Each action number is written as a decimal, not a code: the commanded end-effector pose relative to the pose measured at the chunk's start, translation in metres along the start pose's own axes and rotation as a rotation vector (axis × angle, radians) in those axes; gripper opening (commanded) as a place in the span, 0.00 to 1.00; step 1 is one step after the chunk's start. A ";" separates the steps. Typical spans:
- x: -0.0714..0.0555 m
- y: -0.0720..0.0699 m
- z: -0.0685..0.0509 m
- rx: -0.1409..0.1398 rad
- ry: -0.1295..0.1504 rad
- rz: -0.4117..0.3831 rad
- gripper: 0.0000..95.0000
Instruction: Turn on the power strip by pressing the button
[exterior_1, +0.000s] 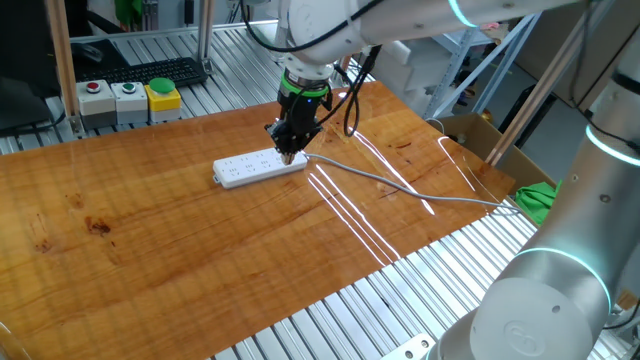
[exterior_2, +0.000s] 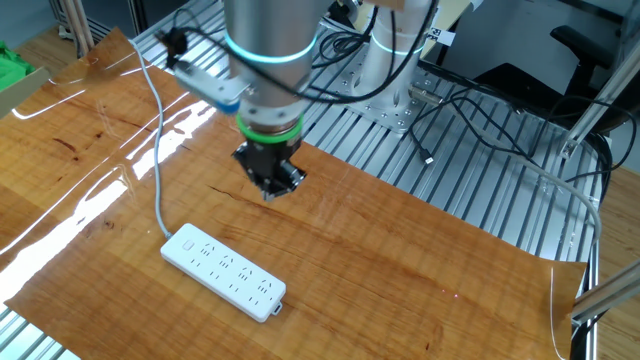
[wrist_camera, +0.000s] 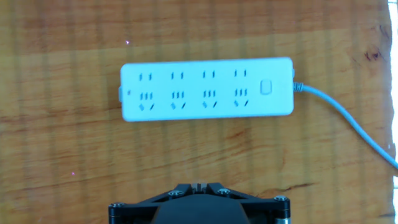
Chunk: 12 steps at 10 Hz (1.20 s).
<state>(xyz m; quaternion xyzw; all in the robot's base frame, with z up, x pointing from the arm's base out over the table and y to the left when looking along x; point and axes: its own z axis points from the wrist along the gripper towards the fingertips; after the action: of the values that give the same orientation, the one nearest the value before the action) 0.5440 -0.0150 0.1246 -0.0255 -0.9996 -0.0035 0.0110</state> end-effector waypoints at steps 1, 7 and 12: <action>-0.006 -0.007 0.004 0.001 0.000 -0.005 0.00; -0.012 -0.032 0.013 -0.010 0.029 0.005 0.00; -0.028 -0.041 0.015 -0.023 0.027 -0.022 0.00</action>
<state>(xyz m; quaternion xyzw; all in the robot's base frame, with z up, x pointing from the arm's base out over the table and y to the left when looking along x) 0.5702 -0.0583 0.1093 -0.0136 -0.9995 -0.0165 0.0230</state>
